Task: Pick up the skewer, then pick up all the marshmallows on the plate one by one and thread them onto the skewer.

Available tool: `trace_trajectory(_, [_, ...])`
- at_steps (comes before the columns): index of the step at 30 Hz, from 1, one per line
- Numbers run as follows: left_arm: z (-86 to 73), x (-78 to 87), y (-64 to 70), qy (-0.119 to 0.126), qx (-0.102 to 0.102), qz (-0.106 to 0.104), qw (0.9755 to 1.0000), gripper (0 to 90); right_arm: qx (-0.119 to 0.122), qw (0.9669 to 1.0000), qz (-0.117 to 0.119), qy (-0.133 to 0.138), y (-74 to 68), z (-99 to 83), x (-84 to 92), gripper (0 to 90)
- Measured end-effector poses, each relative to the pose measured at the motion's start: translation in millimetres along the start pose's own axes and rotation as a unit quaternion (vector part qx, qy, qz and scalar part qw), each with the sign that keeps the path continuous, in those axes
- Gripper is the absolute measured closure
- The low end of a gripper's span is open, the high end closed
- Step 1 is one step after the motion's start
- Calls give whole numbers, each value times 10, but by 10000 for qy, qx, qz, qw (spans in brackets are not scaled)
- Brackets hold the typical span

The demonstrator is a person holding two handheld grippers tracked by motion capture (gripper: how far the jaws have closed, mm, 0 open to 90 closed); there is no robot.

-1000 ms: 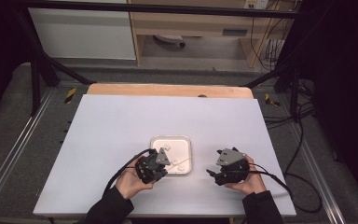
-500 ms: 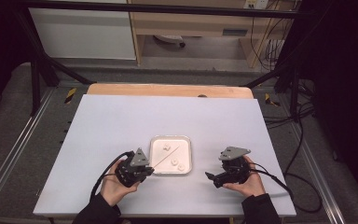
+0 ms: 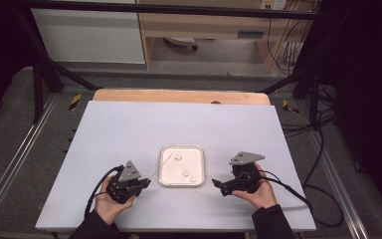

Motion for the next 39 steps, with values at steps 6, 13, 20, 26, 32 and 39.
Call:
trace_trajectory(6, [-87,61,-43,106,91,74,9999,886,-66,9999,52,91,-21,70,-62,11])
trace_trajectory(13, [-178,99,-87,210,261,71,9994,885,-131,9997,72,168,-30,163,-198,13])
trace_trajectory(20, [-233,98,-106,220,323,63,9992,885,-124,9995,130,269,-83,287,-369,16])
trace_trajectory(26, [-245,97,-107,249,385,48,9989,885,-70,9997,94,193,-119,379,-528,44])
trace_trajectory(32, [-252,82,-113,244,400,43,9989,885,-59,9994,321,120,-132,416,-728,123])
trace_trajectory(39, [-256,69,-101,227,395,14,9990,886,-153,9987,474,53,-111,354,-894,239])
Point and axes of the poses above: each handheld gripper's, and its own axes: x roughly backward along the jaws, z roughly out of its top, y roughly to its right, the point moved 1 cm from there along -x, roughly forward along the jaws, and after that the axes turned 15 degrees about z, right-handed, at the moved point
